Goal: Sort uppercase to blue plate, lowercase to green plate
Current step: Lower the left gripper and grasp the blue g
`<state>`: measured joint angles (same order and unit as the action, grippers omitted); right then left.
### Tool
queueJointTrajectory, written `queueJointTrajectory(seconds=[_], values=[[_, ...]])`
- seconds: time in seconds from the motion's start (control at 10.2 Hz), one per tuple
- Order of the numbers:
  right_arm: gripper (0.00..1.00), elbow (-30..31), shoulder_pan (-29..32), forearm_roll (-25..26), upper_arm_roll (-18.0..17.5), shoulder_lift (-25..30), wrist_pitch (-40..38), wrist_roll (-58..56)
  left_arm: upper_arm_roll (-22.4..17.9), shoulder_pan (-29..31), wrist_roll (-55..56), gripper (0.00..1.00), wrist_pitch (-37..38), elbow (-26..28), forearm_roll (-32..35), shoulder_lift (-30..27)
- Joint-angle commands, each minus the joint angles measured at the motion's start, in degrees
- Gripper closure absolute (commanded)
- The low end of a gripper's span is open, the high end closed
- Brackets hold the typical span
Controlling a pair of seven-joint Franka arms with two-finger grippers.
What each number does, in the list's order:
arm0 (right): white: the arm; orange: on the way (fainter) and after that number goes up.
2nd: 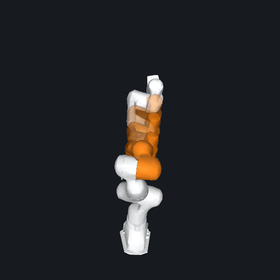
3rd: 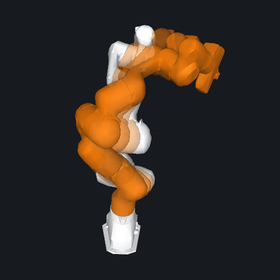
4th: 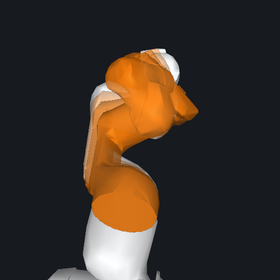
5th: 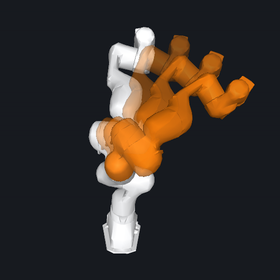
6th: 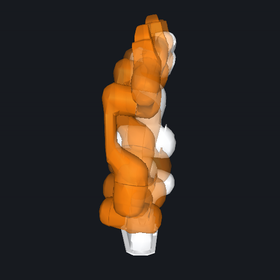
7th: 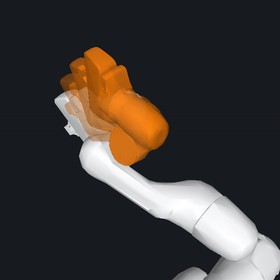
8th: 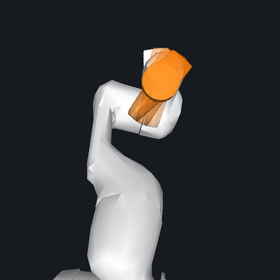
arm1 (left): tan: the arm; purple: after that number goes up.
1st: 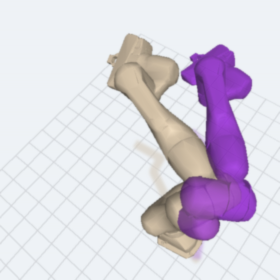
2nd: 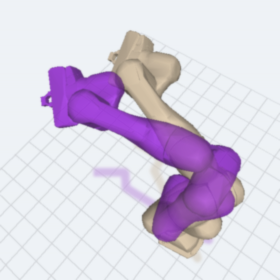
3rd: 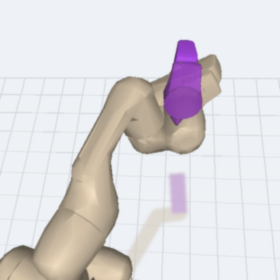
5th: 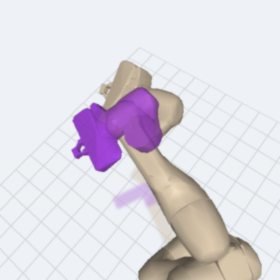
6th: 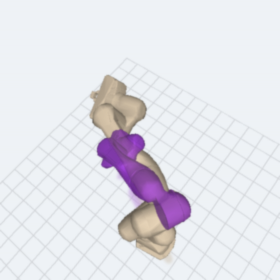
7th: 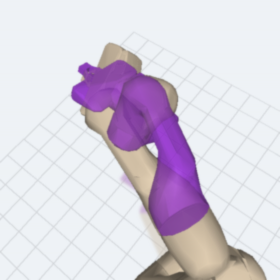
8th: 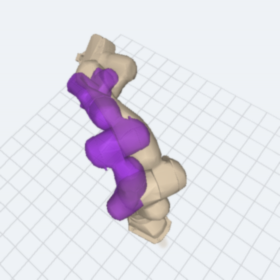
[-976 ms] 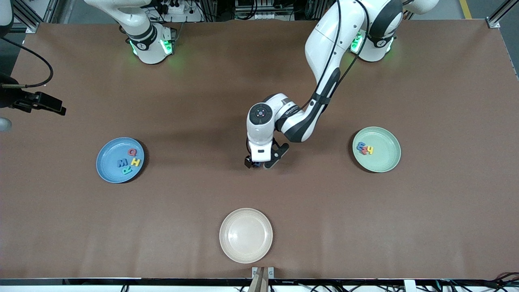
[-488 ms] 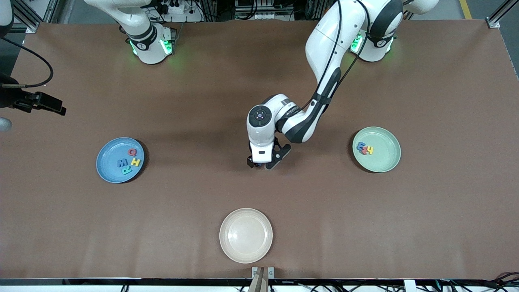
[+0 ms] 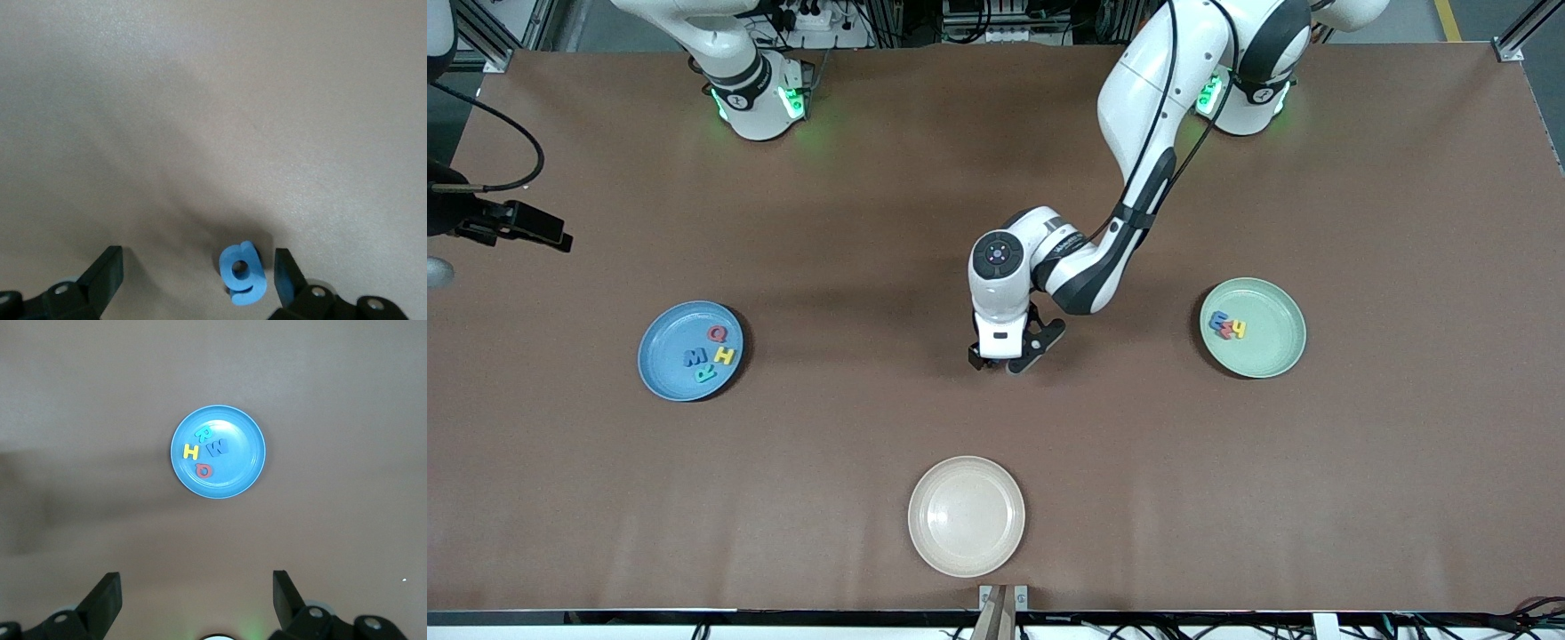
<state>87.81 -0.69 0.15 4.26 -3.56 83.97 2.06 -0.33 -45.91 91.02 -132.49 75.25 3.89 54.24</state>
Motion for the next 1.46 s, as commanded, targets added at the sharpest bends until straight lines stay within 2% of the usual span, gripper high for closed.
queueJointTrajectory(seconds=[0.0,1.07,1.27,1.37], values=[[0.00,0.7,0.5,-0.5,-0.4,0.9,-0.4,0.4,-0.5,-0.6,-0.9,0.00,1.1,-1.0,1.0,0.3],[0.00,0.7,0.4,-0.5,-0.5,0.9,-0.5,0.4,-0.6,-0.9,-1.6,0.01,0.8,-0.8,2.3,0.8],[0.00,0.7,0.4,-0.5,-0.5,0.9,-0.6,0.3,-0.5,-0.9,-1.6,0.48,0.8,-0.7,4.7,0.9],[0.00,0.7,0.4,-0.5,-0.5,0.9,-0.6,0.3,-0.5,-0.9,-1.6,0.68,0.8,-0.7,4.8,0.9]])
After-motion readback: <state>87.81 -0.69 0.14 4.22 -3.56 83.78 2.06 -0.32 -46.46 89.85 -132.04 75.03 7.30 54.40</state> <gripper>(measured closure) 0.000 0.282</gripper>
